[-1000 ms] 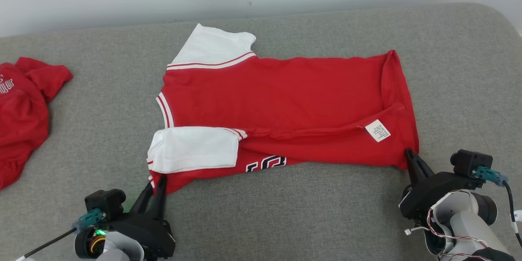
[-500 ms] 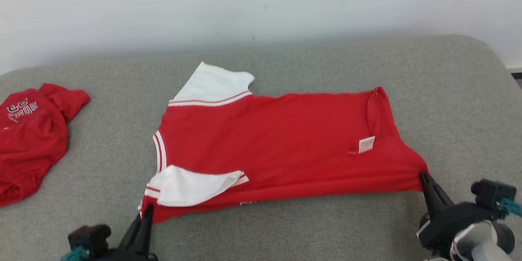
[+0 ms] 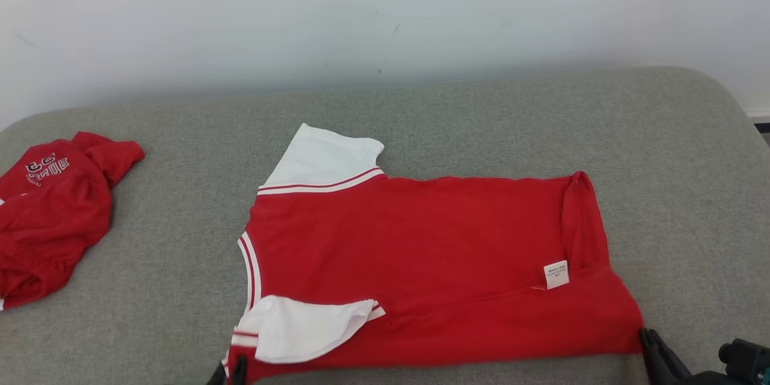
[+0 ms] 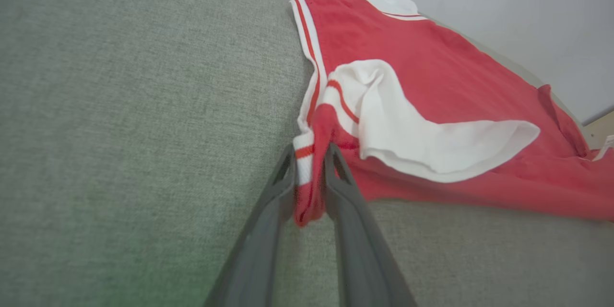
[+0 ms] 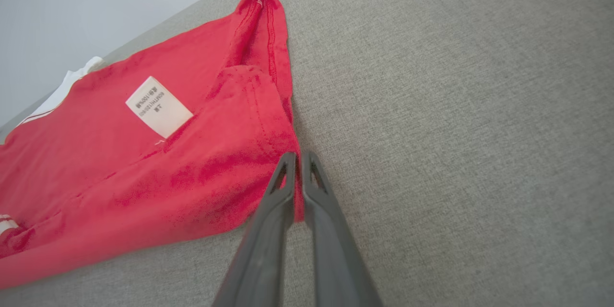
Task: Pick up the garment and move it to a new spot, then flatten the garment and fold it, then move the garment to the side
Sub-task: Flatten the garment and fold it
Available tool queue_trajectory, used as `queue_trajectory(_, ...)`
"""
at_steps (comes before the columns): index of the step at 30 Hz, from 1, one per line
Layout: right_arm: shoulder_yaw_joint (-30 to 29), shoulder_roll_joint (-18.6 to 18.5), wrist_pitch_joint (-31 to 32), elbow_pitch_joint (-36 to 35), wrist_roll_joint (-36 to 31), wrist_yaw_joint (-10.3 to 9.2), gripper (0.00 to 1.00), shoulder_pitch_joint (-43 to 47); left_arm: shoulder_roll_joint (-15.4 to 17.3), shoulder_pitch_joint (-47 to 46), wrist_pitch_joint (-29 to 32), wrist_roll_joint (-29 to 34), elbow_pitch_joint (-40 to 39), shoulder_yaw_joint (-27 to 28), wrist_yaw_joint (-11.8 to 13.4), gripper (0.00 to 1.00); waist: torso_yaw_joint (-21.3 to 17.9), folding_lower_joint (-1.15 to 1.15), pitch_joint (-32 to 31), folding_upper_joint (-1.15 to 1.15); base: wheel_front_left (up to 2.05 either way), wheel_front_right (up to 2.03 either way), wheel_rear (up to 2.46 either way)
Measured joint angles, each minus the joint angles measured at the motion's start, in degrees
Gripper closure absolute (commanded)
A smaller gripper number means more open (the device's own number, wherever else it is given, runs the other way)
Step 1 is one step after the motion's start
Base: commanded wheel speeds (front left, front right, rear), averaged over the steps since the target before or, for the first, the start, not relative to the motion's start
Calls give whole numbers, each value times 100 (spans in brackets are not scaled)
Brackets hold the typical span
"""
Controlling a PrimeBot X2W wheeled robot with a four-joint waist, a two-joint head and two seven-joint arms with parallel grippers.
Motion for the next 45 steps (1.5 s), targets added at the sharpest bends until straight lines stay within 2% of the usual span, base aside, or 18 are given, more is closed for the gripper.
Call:
queue_trajectory(5, -105, 122, -133, -86, -331, 0, 0, 29, -52, 11, -4, 155, -5, 148, 29, 0, -12, 0, -47, 0, 0, 0, 0)
queue_trajectory(8, -151, 229, -334, -194, -387, 0, 0, -43, -142, 2, -19, 423, -346, 547, 56, 0, -7, 0, -75, 0, 0, 0, 0)
queue_trajectory(13, -59, 326, -783, -430, -590, 0, 0, -213, -358, 38, -20, 1083, -938, 1241, 80, 0, 7, 1, -115, 0, 0, 0, 0)
queue_trajectory(19, 240, 346, -1328, -628, -1040, 0, 0, -352, -536, 136, -20, 1895, -1366, 1722, 14, 0, 32, 1, -193, 0, 0, 0, 0)
queue_trajectory(30, 383, 419, -1618, -817, -1416, 0, 0, -383, -760, 455, -20, 2806, -1803, 2143, 1, 0, 14, 1, -358, 0, 0, 0, 0)
queue_trajectory(45, 112, 553, -1650, -1099, -1540, 0, 0, 291, -890, 931, -20, 3285, -1929, 2384, -148, 0, 99, 0, -388, 0, 0, 0, 0)
